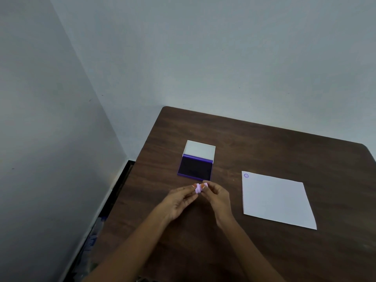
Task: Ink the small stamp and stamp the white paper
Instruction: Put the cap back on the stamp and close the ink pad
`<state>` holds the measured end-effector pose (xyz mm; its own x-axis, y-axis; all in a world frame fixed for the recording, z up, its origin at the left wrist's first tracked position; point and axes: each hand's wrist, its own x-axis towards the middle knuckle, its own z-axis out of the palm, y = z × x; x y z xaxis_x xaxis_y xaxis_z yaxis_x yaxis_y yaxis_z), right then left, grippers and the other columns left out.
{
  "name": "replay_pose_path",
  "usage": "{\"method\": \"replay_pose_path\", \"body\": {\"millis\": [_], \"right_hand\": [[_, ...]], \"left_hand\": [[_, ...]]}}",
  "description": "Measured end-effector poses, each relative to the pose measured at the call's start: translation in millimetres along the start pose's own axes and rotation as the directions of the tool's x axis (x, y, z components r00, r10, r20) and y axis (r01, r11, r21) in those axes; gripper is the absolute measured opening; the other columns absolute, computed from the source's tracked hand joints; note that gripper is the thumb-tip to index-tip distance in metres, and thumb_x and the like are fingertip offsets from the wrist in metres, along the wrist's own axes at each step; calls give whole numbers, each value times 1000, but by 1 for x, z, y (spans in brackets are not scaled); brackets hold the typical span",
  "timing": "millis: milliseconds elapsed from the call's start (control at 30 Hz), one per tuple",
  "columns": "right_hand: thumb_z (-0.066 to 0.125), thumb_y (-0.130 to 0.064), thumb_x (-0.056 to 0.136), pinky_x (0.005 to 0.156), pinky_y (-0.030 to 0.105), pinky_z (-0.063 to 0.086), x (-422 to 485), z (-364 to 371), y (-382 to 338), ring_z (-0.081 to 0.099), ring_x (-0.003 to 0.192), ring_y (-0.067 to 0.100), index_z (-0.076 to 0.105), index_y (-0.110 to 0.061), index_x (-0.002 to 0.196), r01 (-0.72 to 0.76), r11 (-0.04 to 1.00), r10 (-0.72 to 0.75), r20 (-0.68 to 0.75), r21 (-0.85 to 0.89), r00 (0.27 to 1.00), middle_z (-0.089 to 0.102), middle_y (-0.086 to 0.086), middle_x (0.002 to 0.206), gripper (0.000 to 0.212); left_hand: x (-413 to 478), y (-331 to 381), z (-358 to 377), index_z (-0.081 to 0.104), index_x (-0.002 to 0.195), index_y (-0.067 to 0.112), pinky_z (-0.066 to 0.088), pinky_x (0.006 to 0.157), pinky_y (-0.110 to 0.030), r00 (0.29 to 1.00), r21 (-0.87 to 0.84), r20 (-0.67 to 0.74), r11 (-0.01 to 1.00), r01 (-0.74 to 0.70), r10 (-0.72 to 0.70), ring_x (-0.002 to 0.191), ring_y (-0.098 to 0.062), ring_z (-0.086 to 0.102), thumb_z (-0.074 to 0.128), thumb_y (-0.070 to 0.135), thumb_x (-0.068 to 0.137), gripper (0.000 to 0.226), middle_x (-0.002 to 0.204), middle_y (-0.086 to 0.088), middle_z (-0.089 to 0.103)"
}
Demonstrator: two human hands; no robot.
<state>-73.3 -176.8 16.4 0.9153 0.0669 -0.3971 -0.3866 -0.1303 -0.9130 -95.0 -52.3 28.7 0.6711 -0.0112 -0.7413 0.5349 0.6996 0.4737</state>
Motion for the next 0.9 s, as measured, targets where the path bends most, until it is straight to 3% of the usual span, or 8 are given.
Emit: {"method": "replay_pose_path", "body": {"millis": [200, 300, 400, 500, 600, 767, 900], "right_hand": [[71, -20, 74, 79, 26, 48, 6, -3, -1, 61, 88, 12, 65, -19, 92, 20, 999, -21, -21, -34, 1000, 68, 3, 94, 19], [70, -18, 75, 69, 19, 47, 10, -5, 1, 60, 83, 10, 64, -21, 86, 5, 999, -6, -22, -39, 1000, 67, 2, 89, 13], [70, -17, 76, 78, 24, 47, 13, -3, 4, 60, 86, 13, 63, -19, 89, 0, 997, -1, -23, -73, 1000, 66, 2, 91, 15], [69, -14, 76, 80, 25, 44, 15, 2, 8, 58, 85, 10, 63, -16, 92, 52, 983, -59, -34, -177, 998, 65, 1, 91, 17], [64, -13, 80, 78, 22, 48, 16, 8, 13, 60, 81, 8, 62, -16, 89, 167, 943, -172, 7, -288, 985, 67, 3, 90, 10], [59, -15, 83, 87, 25, 41, 27, 18, 18, 55, 97, 15, 59, -13, 98, 338, 745, -254, 223, -575, 941, 62, 7, 104, 15], [56, -21, 86, 88, 23, 39, 33, 20, 22, 54, 101, 14, 55, -14, 103, 341, 703, -227, 258, -624, 939, 60, 8, 112, 18]], "left_hand": [[0, -1, 4, 70, 87, 2, 52, 84, -33, 999, 60, 28, 998, -36, 35, 97, -26, 65, 65, -5, 74, 16, 97, -17, 70], [1, -4, 5, 69, 88, 5, 57, 73, -28, 995, 147, -19, 985, -93, 97, 88, -22, 66, 66, -3, 75, 16, 90, -12, 70], [5, -7, 5, 67, 96, 6, 57, 65, -20, 988, 268, -30, 954, -136, 150, 88, -17, 65, 69, 4, 75, 22, 93, -8, 69], [12, -7, 3, 64, 98, 9, 53, 74, -23, 978, 398, -93, 907, -136, 187, 94, -18, 61, 66, 7, 79, 19, 96, -6, 65], [21, -3, -3, 62, 93, 10, 50, 74, -27, 901, 521, -232, 829, -203, 366, 88, -18, 60, 54, 13, 88, 10, 89, -6, 63], [34, 14, -16, 62, 96, 9, 49, 82, -33, 790, 744, -202, 615, -262, 580, 89, -20, 59, 50, 11, 90, 14, 97, -10, 63], [47, 27, -19, 61, 99, 8, 47, 87, -34, 746, 790, -201, 555, -260, 635, 93, -20, 58, 50, 9, 90, 15, 105, -14, 64]]}}
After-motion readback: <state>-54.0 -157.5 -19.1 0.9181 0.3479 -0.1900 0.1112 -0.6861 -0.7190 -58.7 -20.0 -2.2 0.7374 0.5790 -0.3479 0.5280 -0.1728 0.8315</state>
